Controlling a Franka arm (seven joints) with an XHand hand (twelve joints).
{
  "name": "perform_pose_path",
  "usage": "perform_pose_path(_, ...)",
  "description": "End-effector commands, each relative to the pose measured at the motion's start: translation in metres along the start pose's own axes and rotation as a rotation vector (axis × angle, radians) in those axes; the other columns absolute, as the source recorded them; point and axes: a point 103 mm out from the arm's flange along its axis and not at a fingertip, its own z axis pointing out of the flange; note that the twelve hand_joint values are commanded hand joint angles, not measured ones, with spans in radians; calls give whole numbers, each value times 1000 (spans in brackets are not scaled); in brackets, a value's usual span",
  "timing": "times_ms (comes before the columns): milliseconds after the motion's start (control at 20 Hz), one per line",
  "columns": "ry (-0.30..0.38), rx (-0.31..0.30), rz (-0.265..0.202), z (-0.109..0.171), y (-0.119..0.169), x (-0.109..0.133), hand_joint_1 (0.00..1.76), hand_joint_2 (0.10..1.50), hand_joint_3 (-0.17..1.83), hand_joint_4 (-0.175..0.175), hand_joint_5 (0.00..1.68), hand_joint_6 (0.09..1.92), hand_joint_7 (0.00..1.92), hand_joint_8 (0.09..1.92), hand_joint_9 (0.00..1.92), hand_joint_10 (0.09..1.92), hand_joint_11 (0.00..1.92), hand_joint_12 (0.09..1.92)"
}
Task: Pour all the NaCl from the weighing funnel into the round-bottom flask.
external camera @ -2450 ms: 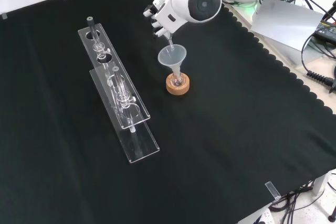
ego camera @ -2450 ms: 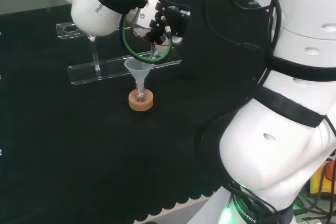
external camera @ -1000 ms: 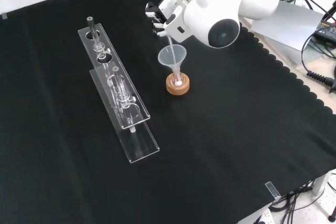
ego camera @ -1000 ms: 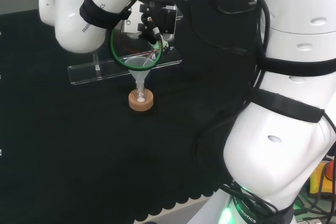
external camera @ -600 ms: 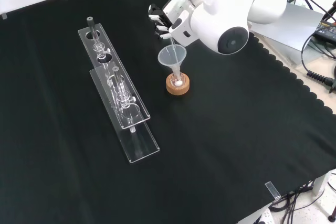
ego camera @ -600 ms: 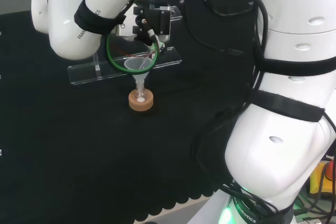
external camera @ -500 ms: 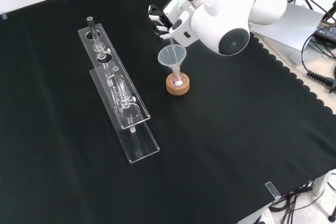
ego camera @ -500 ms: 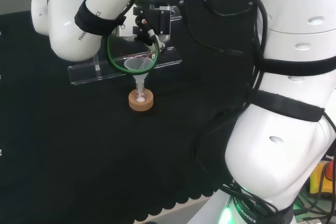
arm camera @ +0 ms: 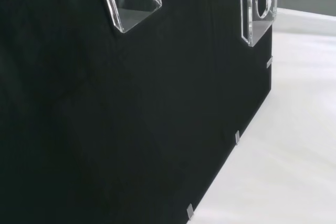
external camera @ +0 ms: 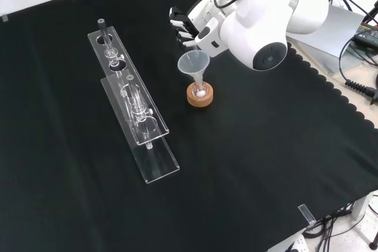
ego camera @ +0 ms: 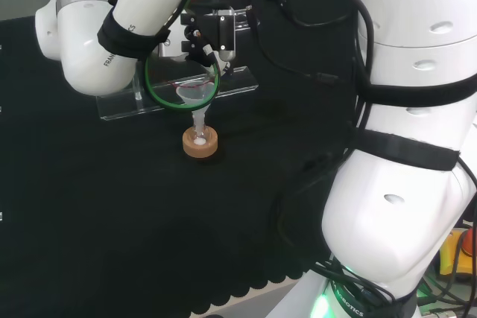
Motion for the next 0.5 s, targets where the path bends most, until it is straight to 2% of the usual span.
perform_pose_path(50,-68,20,7,-1,0,-1,1251,1035,-14,60,1170,746,1199,632,1423,176,1138,806)
perform_pose_path(500,-132,35,8,-14,-3,0,1251,1035,-14,60,1169,748,1197,634,1422,174,1136,805)
